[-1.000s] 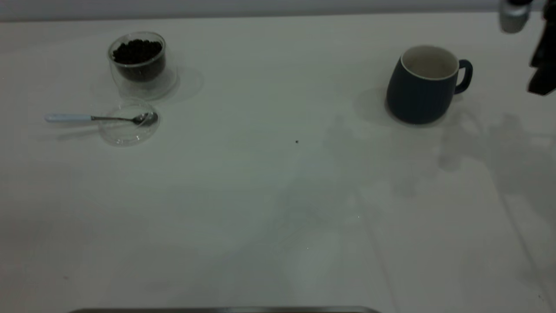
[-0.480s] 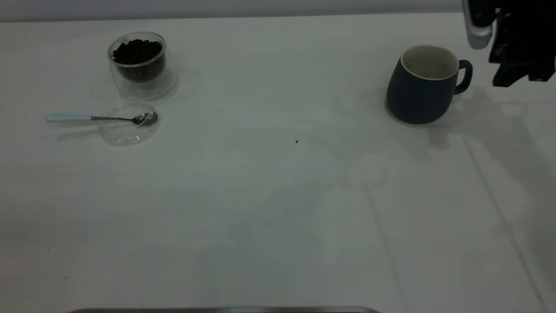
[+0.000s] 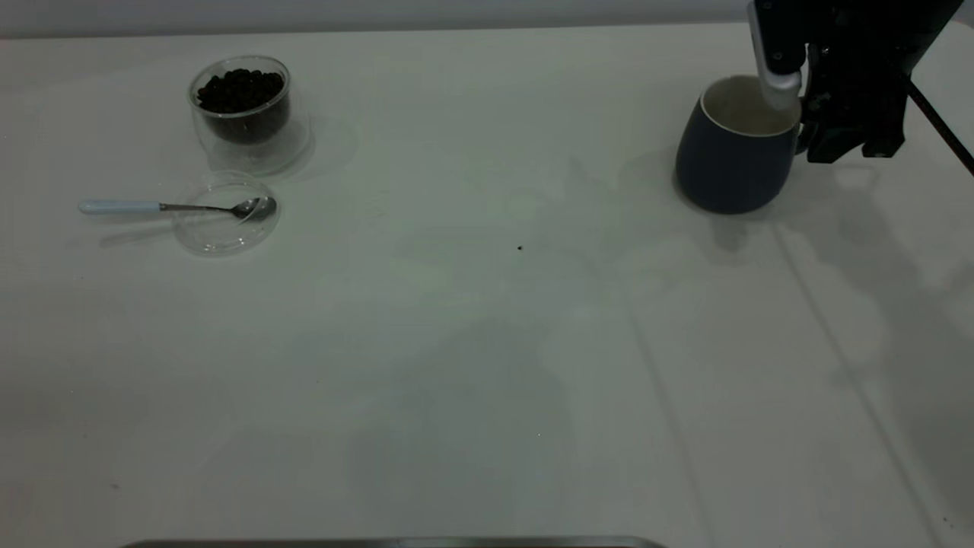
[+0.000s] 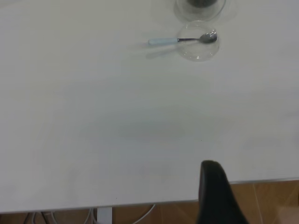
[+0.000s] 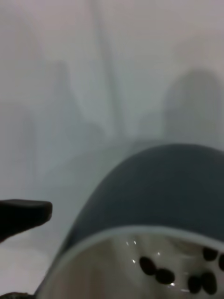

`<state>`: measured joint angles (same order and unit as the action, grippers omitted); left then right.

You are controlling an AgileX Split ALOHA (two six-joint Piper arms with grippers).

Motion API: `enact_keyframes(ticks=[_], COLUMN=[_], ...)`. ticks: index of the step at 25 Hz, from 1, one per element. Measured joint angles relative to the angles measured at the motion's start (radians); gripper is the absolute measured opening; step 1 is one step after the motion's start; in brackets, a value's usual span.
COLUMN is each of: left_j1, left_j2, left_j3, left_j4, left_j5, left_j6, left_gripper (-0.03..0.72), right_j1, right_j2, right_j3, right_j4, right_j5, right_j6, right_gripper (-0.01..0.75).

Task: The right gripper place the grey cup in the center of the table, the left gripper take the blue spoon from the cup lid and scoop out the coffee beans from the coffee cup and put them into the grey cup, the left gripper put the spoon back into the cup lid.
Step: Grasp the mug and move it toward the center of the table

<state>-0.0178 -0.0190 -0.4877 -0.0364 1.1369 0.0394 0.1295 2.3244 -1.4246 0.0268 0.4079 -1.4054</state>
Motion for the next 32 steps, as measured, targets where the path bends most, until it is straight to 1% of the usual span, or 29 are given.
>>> enact_keyframes(ticks=[7,18,23,32], left_j1=[0.000,0.000,0.000,0.000], left_j2=[0.000,0.000,0.000,0.000], left_j3=[0.000,0.000,0.000,0.000], left_j4=[0.000,0.000,0.000,0.000], left_j5=[0.000,0.000,0.000,0.000], left_j6=[0.000,0.000,0.000,0.000], left_gripper=[0.482,0.482,0.482,0.482], right_j1=[0.023,0.136,0.191,0.249], right_j2=[0.001,0.001,0.001,0.001], right_j3=[-0.008,-0.009,-0.009,-0.010], right_j4=[0.065,0.092,0.151,0.241], right_j5=[-0.003,-0.039,-0.050,-0.069], right_j6=[-0.008,-0.008,-0.008,-0.008], right_gripper=[0.363,0.363,0.363,0.363])
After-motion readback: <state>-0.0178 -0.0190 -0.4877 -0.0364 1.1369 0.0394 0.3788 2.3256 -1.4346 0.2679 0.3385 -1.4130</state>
